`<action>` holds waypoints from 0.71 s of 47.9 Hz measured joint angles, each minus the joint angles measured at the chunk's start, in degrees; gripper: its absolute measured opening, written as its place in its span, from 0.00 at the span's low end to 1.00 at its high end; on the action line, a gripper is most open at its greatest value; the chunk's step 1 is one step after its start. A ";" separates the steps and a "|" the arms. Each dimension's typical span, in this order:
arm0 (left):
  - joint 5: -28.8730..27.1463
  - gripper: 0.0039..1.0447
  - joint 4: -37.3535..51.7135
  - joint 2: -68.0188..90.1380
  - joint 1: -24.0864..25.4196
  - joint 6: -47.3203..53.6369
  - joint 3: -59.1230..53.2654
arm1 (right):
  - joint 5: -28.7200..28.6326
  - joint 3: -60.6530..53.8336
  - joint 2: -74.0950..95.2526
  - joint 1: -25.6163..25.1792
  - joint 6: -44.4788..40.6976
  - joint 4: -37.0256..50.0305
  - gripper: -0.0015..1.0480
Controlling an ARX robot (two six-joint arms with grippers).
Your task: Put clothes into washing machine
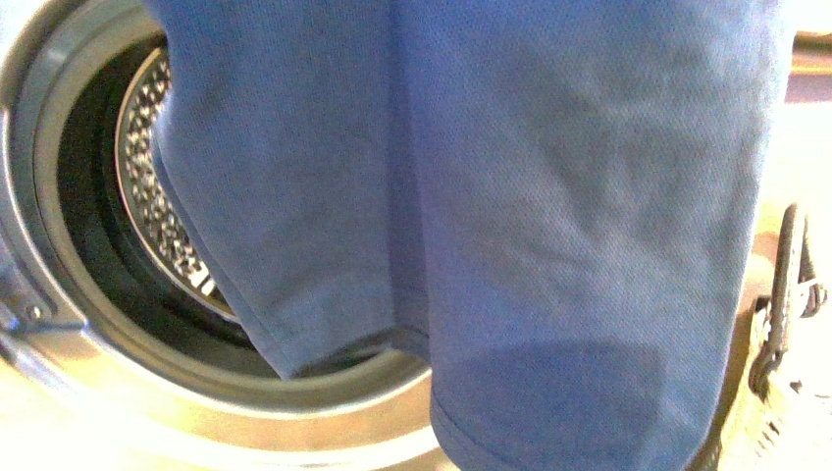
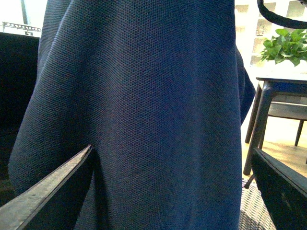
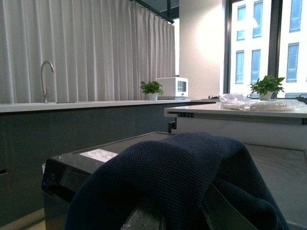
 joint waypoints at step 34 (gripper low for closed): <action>-23.41 0.94 0.33 13.77 -17.53 8.17 12.76 | 0.22 0.00 0.00 -0.04 -0.02 0.00 0.06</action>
